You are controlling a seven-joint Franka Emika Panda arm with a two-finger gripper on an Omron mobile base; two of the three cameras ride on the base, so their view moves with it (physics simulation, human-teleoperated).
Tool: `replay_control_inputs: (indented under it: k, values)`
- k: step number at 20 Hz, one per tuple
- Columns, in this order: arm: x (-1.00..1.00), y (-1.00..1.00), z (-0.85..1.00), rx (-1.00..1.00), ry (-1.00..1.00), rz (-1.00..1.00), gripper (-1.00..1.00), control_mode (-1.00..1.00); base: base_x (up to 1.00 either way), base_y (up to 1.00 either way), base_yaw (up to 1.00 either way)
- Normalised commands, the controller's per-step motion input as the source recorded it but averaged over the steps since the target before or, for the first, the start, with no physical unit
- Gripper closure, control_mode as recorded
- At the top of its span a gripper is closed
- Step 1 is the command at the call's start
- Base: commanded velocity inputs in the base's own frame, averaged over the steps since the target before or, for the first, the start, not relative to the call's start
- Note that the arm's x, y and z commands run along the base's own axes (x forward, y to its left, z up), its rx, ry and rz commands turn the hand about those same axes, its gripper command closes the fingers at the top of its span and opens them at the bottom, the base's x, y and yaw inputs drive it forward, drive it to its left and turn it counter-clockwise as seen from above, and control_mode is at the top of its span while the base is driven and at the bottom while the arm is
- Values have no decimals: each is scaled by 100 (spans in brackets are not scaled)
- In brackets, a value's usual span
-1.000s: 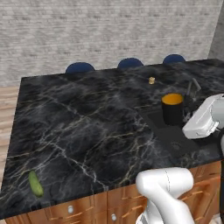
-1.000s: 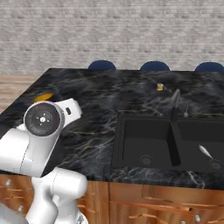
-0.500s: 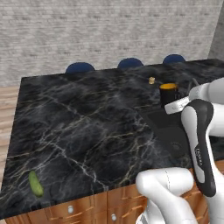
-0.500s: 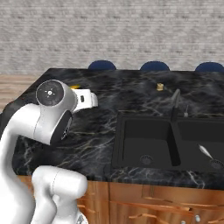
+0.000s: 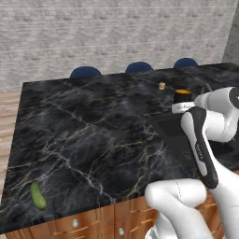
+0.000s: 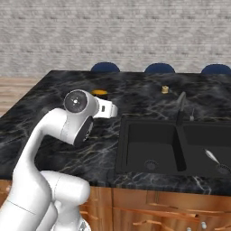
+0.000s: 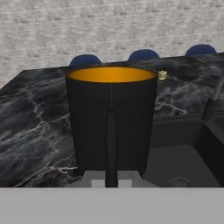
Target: Open the cabinet directly in front. Then move the liquor and the mug to the dining counter with the candle on it.
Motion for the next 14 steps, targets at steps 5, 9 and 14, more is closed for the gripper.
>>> replay_control_inputs:
  k: [5, 9, 14]
  values:
    - [90, -25, -12, 1, 2, -12, 100, -100, 0, 0, 0]
    - [95, -49, -11, 0, 8, -4, 100, -100, 0, 0, 0]
    - [100, -40, -25, 0, 11, -1, 100, -100, 0, 0, 0]
